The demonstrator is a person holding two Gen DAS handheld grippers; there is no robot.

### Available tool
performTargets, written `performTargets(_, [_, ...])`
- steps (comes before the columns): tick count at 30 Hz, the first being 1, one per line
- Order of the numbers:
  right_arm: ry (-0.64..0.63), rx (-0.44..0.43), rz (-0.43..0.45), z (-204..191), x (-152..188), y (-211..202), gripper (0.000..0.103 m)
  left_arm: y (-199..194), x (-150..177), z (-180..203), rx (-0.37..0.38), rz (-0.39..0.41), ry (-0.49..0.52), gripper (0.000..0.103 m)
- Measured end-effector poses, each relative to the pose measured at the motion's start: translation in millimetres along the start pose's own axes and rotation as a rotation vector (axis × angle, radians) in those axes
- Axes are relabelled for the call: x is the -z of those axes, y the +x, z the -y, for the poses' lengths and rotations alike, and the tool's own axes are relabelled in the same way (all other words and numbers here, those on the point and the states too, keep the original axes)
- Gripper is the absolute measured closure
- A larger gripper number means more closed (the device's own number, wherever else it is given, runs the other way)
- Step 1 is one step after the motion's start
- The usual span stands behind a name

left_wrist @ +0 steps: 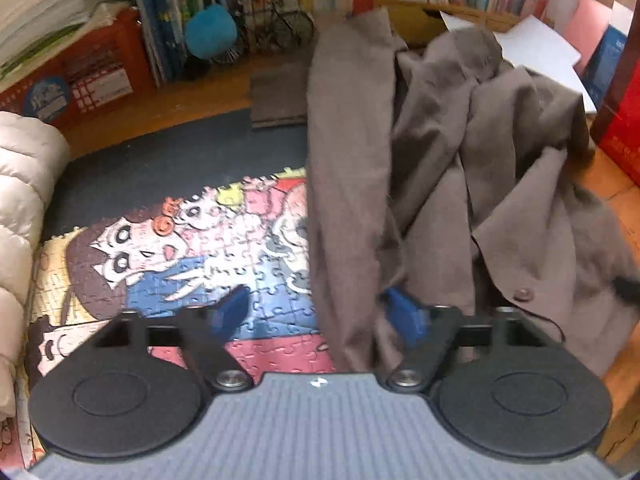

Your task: Fold clothes

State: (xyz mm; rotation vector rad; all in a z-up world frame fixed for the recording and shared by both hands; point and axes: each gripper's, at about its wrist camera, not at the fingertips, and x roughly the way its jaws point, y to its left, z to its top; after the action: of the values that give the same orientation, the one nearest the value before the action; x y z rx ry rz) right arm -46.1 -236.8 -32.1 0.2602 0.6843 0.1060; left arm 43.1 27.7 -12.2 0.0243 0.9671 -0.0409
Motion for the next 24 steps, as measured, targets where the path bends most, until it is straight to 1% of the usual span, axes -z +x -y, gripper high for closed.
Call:
performTargets(3, [-0.031, 0.097, 0.074, 27, -18, -32, 0.097, -5, -1, -1, 0.007, 0.025, 0.007, 0.028])
performTargets(4, [-0.041, 0.13, 0.099, 35, -24, -42, 0.097, -7, -2, -2, 0.007, 0.033, 0.007, 0.023])
performTargets(6, [-0.062, 0.195, 0.148, 53, -36, -63, 0.098, -9, -4, -4, 0.017, 0.052, -0.001, 0.015])
performTargets(7, [-0.072, 0.227, 0.173, 62, -42, -74, 0.098, -9, -5, -4, 0.021, 0.059, -0.002, 0.014])
performTargets(9, [-0.088, 0.348, 0.178, 66, -43, -78, 0.098, -9, -5, -1, 0.008, 0.068, 0.007, 0.012])
performTargets(10, [-0.08, 0.385, 0.184, 75, -42, -75, 0.098, -9, -5, 1, -0.003, 0.073, 0.012, 0.008])
performTargets(11, [-0.068, 0.372, 0.151, 84, -44, -73, 0.097, -9, -5, 2, -0.031, 0.081, 0.02, 0.007])
performTargets(12, [-0.08, 0.328, 0.124, 85, -42, -75, 0.094, -10, -4, 4, -0.062, 0.091, 0.029, 0.007])
performTargets(13, [-0.073, 0.286, 0.118, 84, -38, -73, 0.091, -11, -4, 4, -0.105, 0.108, 0.041, 0.007])
performTargets(14, [-0.088, 0.238, 0.12, 78, -32, -69, 0.072, -13, -5, 3, -0.153, 0.127, 0.052, 0.007])
performTargets(15, [-0.125, 0.221, 0.125, 71, -31, -68, 0.035, -13, -7, 2, -0.189, 0.141, 0.059, 0.002])
performTargets(16, [-0.174, 0.223, 0.091, 59, -32, -64, 0.017, -12, -9, 0, -0.216, 0.152, 0.063, 0.0])
performTargets(17, [-0.203, 0.21, 0.088, 52, -34, -59, 0.004, -10, -10, -4, -0.216, 0.155, 0.058, 0.0])
performTargets(18, [-0.23, 0.195, 0.089, 45, -36, -54, 0.005, -6, -13, -9, -0.2, 0.143, 0.045, 0.0])
performTargets(20, [-0.26, 0.183, 0.073, 37, -34, -43, 0.005, 3, -15, -16, -0.169, 0.119, 0.015, 0.0])
performTargets(22, [-0.259, 0.167, 0.083, 28, -27, -35, 0.005, 12, -17, -21, -0.146, 0.1, -0.011, 0.0])
performTargets(24, [-0.24, 0.153, 0.079, 25, -27, -29, 0.005, 20, -14, -21, -0.177, 0.08, -0.04, 0.0])
